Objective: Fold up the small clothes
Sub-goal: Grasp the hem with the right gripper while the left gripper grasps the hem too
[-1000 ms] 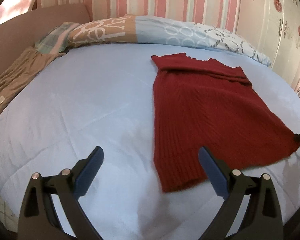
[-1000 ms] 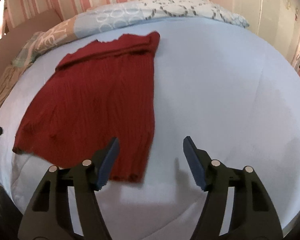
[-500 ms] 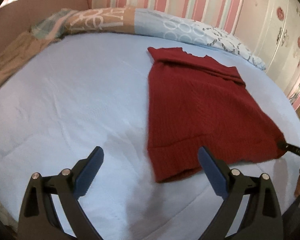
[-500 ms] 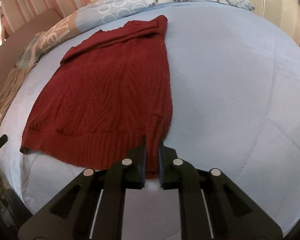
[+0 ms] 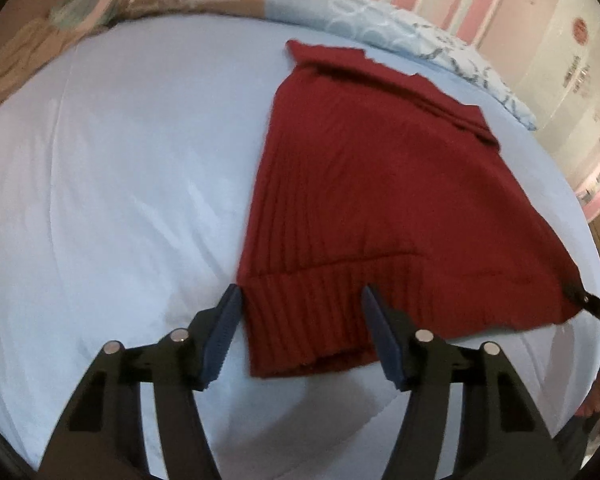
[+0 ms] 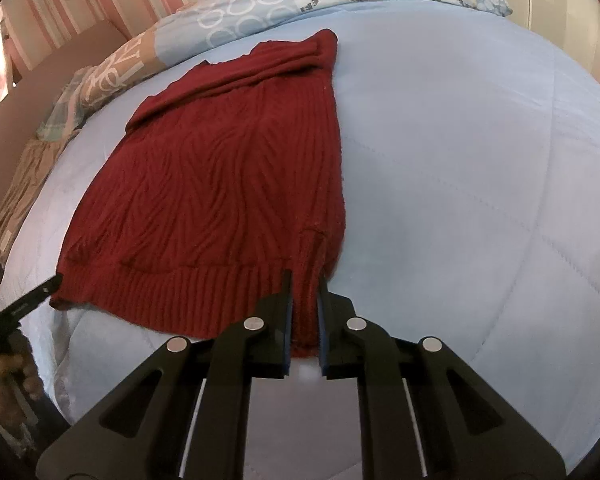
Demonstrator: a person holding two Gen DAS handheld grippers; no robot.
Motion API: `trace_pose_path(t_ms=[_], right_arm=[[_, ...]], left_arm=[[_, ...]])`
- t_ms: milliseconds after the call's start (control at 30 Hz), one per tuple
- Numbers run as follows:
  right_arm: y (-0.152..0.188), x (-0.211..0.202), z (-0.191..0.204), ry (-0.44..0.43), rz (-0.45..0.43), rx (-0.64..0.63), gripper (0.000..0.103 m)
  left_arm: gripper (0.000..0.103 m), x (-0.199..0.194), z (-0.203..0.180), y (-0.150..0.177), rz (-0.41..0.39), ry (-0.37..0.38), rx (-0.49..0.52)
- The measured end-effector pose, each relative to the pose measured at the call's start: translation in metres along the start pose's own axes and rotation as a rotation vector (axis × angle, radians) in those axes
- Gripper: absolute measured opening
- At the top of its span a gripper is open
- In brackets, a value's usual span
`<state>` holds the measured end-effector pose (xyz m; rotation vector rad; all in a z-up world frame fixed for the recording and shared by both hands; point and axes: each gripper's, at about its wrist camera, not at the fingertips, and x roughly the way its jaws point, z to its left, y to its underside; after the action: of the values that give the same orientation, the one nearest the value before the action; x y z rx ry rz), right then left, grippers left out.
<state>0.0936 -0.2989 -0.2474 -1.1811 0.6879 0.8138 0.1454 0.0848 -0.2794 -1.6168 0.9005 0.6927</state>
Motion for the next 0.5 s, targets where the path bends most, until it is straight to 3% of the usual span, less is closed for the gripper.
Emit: trace_pose_path(t_ms=[167, 200, 233, 300, 400, 500], right_arm=[[0.002, 0.002, -0.001, -0.015, -0.004, 0.012, 0.011], [0.003, 0.002, -0.001, -0.016, -0.004, 0.014, 0.011], [0.004, 0.002, 0.000, -0.018, -0.005, 0.015, 0.011], [0.005, 0.002, 0.001, -0.022, -0.006, 0.018, 0.013], [0.004, -0.002, 0.002, -0.030, -0.014, 0.013, 0.013], [0.005, -0.007, 0.002, -0.026, -0.030, 0.011, 0.011]], left_arm=[[0.062, 0.002, -0.001, 0.003, -0.010, 0.003, -0.036], [0.057, 0.000, 0.000, 0.002, -0.015, 0.014, -0.051], [0.039, -0.002, 0.000, 0.003, -0.016, 0.025, -0.056], [0.015, -0.002, -0.005, 0.004, -0.003, 0.067, -0.036], [0.014, -0.007, -0.011, 0.004, -0.028, 0.067, 0.004], [0.014, -0.013, -0.002, 0.002, -0.041, 0.065, -0.028]])
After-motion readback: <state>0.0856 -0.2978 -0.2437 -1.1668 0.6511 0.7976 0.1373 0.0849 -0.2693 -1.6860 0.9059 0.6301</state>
